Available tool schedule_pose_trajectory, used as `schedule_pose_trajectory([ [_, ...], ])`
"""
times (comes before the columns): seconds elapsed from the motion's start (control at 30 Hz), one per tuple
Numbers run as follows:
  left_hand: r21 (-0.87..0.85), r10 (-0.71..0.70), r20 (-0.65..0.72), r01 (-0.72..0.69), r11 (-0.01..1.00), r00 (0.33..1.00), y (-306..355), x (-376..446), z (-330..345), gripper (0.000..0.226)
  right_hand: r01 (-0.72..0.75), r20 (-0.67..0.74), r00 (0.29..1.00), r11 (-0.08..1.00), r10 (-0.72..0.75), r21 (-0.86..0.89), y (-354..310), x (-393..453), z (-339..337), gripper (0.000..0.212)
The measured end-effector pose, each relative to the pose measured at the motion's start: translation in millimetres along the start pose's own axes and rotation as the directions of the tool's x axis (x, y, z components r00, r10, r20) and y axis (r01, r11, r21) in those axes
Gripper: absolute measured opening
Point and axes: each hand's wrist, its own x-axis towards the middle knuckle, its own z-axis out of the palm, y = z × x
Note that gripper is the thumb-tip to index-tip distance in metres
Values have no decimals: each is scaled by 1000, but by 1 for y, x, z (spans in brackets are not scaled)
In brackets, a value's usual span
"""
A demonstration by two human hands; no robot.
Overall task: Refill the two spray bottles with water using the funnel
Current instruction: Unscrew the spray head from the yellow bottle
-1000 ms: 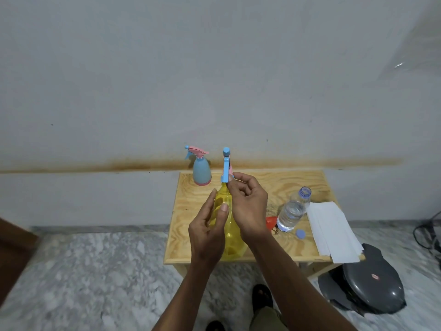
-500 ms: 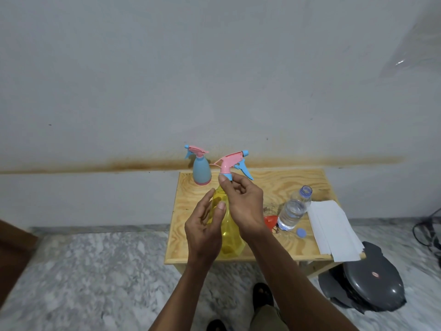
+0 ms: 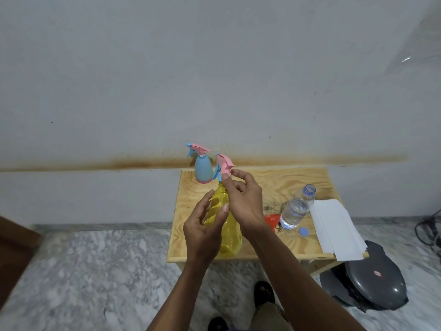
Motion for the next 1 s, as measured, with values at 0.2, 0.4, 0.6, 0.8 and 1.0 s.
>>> schedule_pose_trajectory([
  [0.2,34,31,2,-32,999,1000,-1,1,1,67,-1,-29,1000,999,1,-32,-1,1,2,41],
  [0.4,137,93,61,-100,985,994,-8,-2,-4,60,41,-52,998,999,-41,0,3,6,4,25],
  [0.6,224,-4,88,-16,974,996,-30,-6,-11,73,166,-165,976,975,-141,149,-11,23,-8,25],
  [0.8,327,-85,38,68,942,996,-67,1,-21,77,229,-358,915,969,-184,87,-9,61,-43,15],
  [1.0,355,-182,-22,178,918,983,-89,25,-13,71,-49,-387,921,973,-43,-225,59,87,-72,18],
])
